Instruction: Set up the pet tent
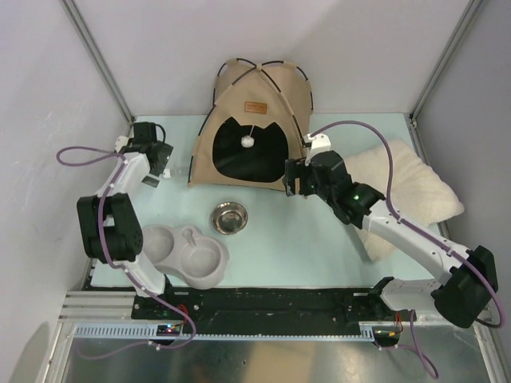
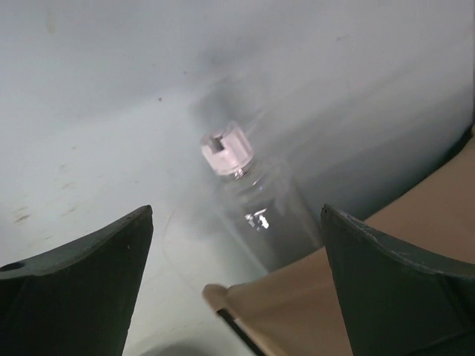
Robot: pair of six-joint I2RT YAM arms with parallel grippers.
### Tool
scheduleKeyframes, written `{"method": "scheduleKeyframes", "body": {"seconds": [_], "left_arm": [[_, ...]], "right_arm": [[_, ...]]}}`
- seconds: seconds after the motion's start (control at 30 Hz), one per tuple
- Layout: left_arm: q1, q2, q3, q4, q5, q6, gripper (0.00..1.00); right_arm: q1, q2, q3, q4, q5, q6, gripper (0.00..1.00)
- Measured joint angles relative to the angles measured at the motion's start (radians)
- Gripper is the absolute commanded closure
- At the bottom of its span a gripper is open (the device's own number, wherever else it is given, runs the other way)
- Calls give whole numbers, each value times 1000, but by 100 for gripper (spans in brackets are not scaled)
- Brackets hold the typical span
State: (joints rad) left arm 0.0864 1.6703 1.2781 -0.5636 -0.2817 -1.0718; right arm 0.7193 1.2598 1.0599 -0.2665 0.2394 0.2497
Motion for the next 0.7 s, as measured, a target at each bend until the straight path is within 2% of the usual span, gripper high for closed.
{"method": "scheduleKeyframes", "body": {"seconds": [0.3,0.6,0.7], "left_arm": [[2,97,38,8,-92,-183,9],[2,224,63,6,-43,-212,16],[2,233,63,6,-42,-215,26]], "right_arm": [[4,-58,0,-21,59,10,18],[-15,-60,0,-19,76,9,18],[-18,-58,0,-14,77,9,18]]}}
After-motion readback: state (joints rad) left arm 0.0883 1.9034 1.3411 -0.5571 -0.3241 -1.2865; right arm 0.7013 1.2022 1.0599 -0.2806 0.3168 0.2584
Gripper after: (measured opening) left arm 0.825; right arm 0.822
